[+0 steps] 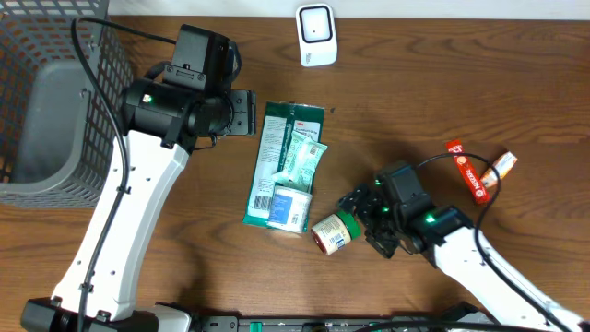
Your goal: Scan the item barcode
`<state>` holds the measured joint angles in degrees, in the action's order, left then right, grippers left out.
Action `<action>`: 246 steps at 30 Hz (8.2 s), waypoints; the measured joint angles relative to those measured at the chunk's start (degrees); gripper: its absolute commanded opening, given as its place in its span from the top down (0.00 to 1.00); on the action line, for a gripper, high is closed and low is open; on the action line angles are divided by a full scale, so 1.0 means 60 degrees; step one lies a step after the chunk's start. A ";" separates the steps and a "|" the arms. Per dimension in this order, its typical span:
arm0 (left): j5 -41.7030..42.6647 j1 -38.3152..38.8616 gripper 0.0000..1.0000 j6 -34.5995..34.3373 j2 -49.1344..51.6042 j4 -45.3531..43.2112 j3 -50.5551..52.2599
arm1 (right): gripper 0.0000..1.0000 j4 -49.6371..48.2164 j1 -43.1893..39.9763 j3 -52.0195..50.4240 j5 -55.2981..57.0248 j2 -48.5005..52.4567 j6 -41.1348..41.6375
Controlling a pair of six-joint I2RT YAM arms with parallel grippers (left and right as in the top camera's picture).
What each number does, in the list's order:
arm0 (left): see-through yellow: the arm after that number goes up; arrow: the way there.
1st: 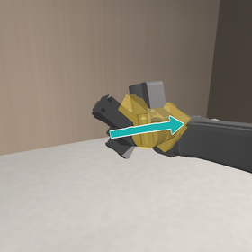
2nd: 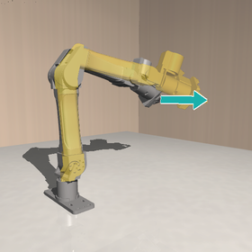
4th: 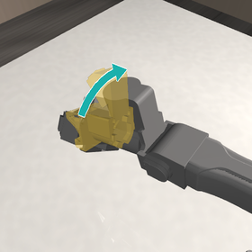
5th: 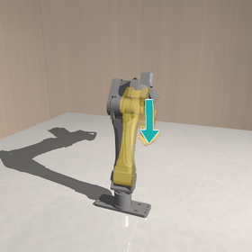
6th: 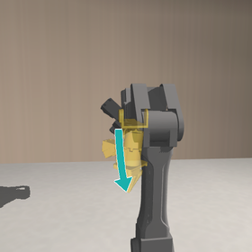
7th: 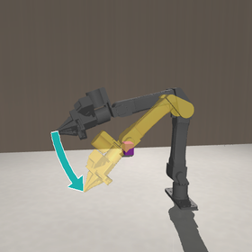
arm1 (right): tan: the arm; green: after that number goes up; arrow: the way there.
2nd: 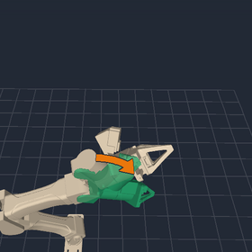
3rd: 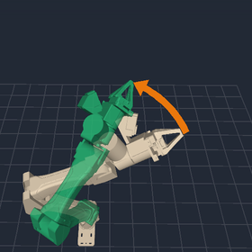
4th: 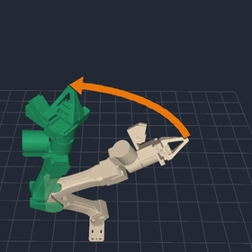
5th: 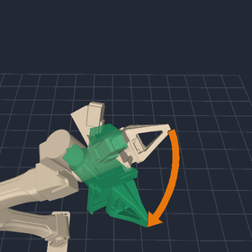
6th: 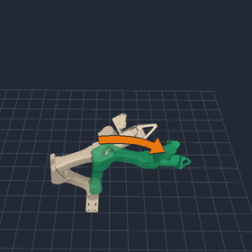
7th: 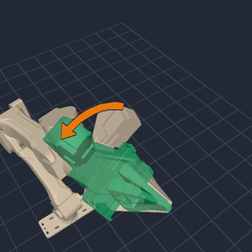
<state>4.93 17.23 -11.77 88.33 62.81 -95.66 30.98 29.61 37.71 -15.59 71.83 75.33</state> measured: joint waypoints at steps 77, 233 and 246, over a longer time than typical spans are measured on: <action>0.0004 0.0000 0.34 0.0000 0.0011 -0.0226 0.0044 | 0.46 -0.0339 -0.0280 0.2473 0.6510 0.1785 -0.7701; -0.1854 -0.2867 0.04 -0.1071 0.0765 -0.0579 0.0051 | 0.11 0.3286 -0.1322 0.6717 0.2612 0.6306 -1.2087; -0.1854 -0.2867 0.04 -0.1071 0.0765 -0.0579 0.0051 | 0.40 0.3034 -0.1322 0.6419 0.2674 0.6306 -1.2127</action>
<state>-6.20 0.03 -18.20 92.92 59.33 -95.35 49.19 21.67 76.23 0.45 109.67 2.57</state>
